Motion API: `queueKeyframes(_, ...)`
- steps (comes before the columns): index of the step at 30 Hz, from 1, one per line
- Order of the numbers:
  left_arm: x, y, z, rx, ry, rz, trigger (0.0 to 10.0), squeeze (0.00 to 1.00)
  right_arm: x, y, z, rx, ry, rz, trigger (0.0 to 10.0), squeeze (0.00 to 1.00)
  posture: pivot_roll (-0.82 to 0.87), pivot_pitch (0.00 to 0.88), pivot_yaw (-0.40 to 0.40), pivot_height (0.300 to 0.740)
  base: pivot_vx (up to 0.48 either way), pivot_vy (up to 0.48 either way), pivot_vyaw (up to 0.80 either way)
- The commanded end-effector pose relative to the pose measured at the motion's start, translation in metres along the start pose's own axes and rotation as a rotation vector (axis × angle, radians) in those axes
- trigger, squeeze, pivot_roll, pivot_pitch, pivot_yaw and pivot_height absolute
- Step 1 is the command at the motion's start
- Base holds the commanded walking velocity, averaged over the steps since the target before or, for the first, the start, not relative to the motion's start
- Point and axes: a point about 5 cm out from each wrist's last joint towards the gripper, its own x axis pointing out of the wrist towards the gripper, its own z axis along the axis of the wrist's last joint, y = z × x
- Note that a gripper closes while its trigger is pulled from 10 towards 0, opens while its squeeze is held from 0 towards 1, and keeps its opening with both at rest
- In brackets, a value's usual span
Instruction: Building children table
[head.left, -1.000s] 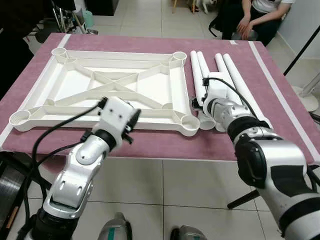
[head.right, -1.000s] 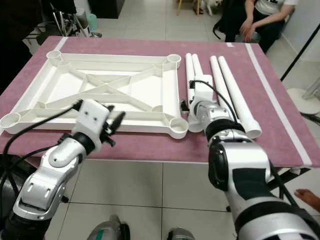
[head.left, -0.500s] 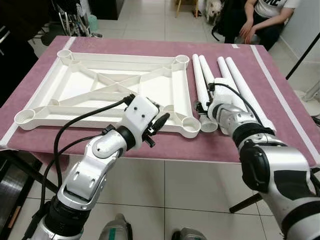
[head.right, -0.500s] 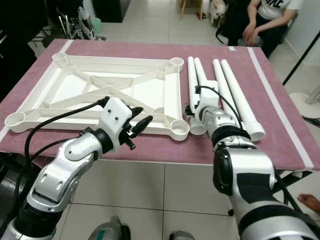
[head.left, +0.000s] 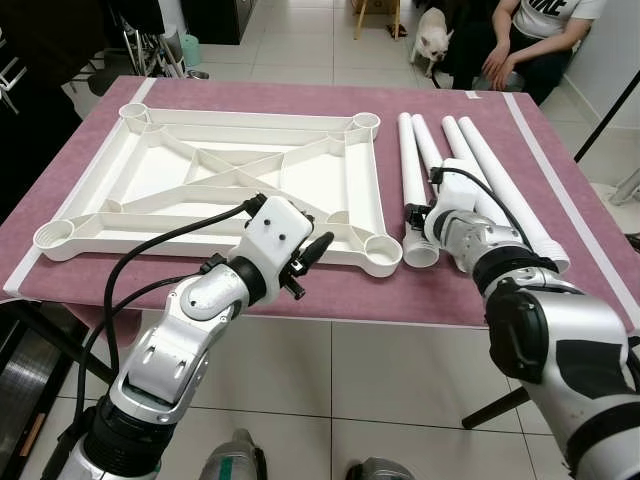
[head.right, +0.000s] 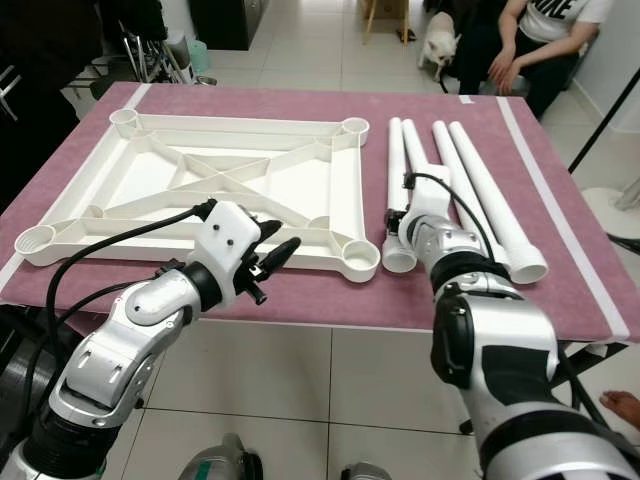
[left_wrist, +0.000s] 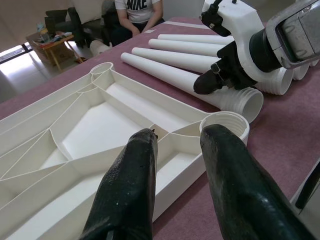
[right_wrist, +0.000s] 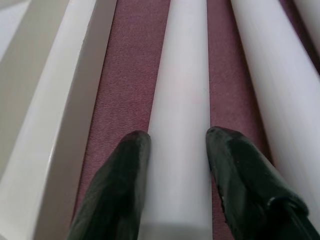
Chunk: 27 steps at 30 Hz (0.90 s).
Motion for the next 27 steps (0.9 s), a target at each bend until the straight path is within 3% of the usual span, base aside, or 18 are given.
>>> queueKeyframes(1, -0.001, 0.003, -0.001, 0.003, 0.007, 0.007, 10.0, 0.0, 0.002, 0.003, -0.034, -0.026, 0.143, 0.009, 4.8, 0.0, 0.13, 0.0, 0.053, 0.74, 0.0, 0.0, 0.0)
queueKeyframes(2, -0.002, 0.004, -0.001, 0.005, 0.009, 0.011, 10.0, 0.0, 0.002, 0.005, -0.033, -0.028, 0.147, 0.018, 7.6, 0.0, 0.13, 0.001, 0.051, 0.74, 0.0, 0.0, 0.0)
queueKeyframes(3, -0.002, 0.004, -0.001, 0.005, 0.009, 0.011, 10.0, 0.0, 0.002, 0.005, -0.033, -0.028, 0.147, 0.018, 7.6, 0.0, 0.13, 0.001, 0.051, 0.74, 0.0, 0.0, 0.0)
queueKeyframes(4, -0.002, 0.004, -0.001, 0.005, 0.009, 0.012, 10.0, 0.0, 0.002, 0.005, -0.033, -0.025, 0.147, 0.017, 10.0, 0.0, 0.13, 0.002, 0.05, 0.74, 0.0, 0.0, 0.0)
queueKeyframes(10, -0.005, 0.004, -0.001, 0.008, 0.013, 0.012, 10.0, 0.0, 0.002, 0.006, -0.033, 0.048, 0.143, -0.002, 10.0, 0.0, 0.13, 0.011, 0.062, 0.74, 0.0, 0.0, 0.0)
queueKeyframes(11, -0.006, 0.004, -0.002, 0.009, 0.016, 0.011, 10.0, 0.0, 0.002, 0.006, -0.033, 0.064, 0.141, -0.003, 10.0, 1.0, 0.13, 0.02, 0.07, 0.74, 0.0, 0.0, 0.0)
queueKeyframes(17, -0.007, 0.005, -0.002, 0.012, 0.021, 0.007, 10.0, 0.0, 0.002, 0.008, -0.033, 0.065, 0.147, -0.003, 10.0, 1.0, 0.13, 0.031, 0.078, 0.74, 0.0, 0.0, 0.0)
queueKeyframes(18, -0.008, 0.006, -0.002, 0.014, 0.024, 0.005, 10.0, 0.0, 0.002, 0.009, -0.036, 0.054, 0.159, 0.0, 10.0, 0.0, 0.14, 0.038, 0.078, 0.74, 0.0, 0.0, 0.0)
queueKeyframes(27, -0.012, 0.006, -0.004, 0.008, 0.041, 0.014, 10.0, 0.0, 0.001, 0.014, -0.039, 0.112, 0.2, 0.021, 10.0, 0.0, 0.14, 0.056, 0.072, 0.74, 0.0, 0.0, 0.0)
